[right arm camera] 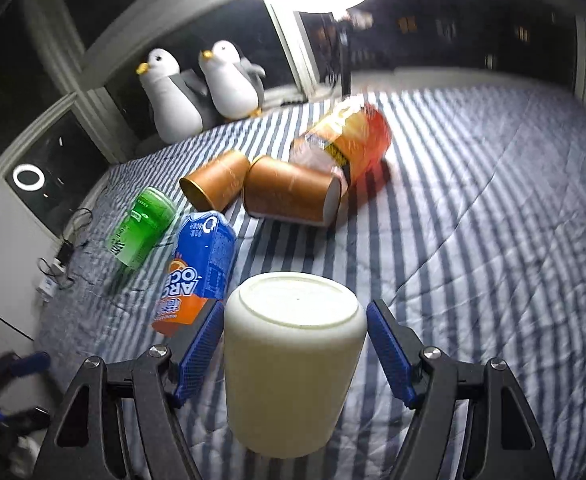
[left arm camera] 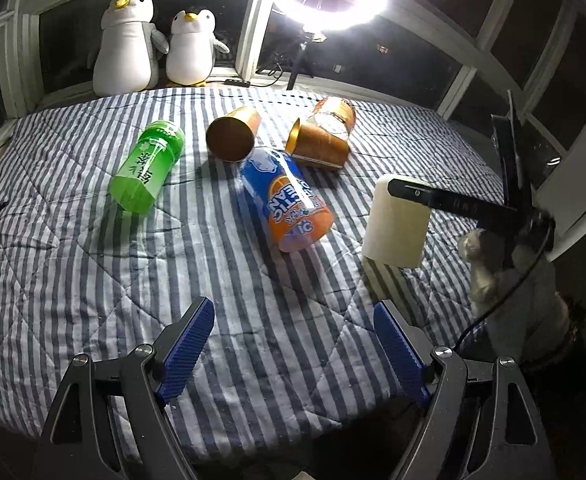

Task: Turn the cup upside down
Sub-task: 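Lower the cup base-up onto the bedspread with the right gripper and open it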

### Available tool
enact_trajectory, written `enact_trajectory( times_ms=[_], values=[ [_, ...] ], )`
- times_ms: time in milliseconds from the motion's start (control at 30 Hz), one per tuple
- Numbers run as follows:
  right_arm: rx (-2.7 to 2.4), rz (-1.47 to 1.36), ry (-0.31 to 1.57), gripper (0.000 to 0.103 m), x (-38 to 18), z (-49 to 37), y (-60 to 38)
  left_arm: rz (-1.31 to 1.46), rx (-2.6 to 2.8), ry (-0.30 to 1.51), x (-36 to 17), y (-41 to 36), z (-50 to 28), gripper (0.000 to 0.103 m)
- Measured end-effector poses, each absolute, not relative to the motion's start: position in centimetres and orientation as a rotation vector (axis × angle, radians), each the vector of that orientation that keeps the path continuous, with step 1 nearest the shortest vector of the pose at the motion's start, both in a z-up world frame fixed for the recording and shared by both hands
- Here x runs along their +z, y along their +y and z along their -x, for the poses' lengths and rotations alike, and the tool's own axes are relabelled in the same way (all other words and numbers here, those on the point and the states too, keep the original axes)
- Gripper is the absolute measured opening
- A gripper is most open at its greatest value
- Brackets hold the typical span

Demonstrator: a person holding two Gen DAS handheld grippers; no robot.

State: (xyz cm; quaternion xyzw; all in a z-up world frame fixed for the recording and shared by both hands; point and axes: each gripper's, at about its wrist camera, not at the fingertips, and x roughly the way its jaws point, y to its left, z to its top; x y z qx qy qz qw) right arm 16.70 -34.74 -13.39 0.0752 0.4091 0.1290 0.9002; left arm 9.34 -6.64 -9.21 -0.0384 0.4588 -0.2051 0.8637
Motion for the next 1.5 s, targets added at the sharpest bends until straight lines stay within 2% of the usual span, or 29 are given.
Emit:
enact_trajectory(
  times_ms=[400,1500],
  values=[
    [0.196,0.037,0.667,0.068,-13.4,-13.1,-32.5,0.081,-0.427,0.955,-9.3,-6.8,-9.1,0.085],
    [0.160,0.090,0.659,0.067,-13.5,-11.9,-31.1,0.061,-0.394,0.869,-7.4,-7.1,-8.4,0.085]
  ],
)
